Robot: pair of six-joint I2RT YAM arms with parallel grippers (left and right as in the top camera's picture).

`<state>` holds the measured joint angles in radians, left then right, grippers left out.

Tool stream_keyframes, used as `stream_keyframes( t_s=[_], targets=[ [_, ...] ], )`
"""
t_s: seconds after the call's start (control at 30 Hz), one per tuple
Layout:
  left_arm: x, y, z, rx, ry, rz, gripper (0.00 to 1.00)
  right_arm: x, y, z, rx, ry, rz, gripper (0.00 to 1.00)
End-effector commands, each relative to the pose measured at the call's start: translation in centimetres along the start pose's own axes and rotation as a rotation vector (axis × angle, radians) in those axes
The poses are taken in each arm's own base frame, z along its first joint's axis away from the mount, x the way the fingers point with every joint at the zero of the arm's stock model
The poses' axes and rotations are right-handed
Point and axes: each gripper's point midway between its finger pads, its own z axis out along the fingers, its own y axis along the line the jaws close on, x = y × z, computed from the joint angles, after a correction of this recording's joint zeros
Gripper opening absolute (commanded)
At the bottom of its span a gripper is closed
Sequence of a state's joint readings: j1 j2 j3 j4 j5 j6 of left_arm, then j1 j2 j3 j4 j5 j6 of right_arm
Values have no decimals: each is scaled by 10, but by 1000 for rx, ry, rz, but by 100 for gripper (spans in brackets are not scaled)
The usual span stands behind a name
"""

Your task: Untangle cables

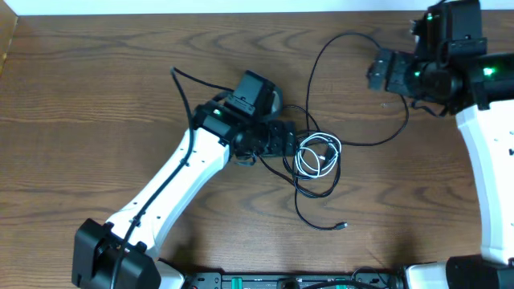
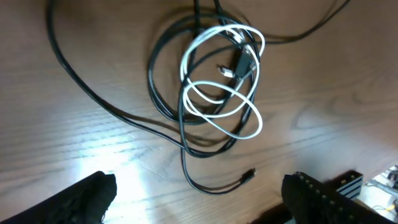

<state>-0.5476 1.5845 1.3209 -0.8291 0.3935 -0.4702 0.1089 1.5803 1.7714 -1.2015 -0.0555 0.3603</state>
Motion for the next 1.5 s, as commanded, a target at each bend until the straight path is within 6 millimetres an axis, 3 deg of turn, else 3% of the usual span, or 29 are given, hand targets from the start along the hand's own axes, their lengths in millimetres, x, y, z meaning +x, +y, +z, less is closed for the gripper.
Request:
stream_keyframes(
  t_s=[0.0,0.3,0.47,0.97,1.47],
  targets=[
    [1,-2,3,-21,-5,41,93,-3,-19,4,33,12,57,99],
    [10,1,10,-94,5,-17,94,-16,-71,-1,103,-9,178,99],
    [19,-5,17,-99,29,4,95,-12,-98,-5,147,11,216,99],
    [34,-3,37,-179,65,-65,94,4,-111,19,184,55,252,99],
    [29,8,45,-248,16,-246,95,24,-117,41,193,106,309,99]
  ],
)
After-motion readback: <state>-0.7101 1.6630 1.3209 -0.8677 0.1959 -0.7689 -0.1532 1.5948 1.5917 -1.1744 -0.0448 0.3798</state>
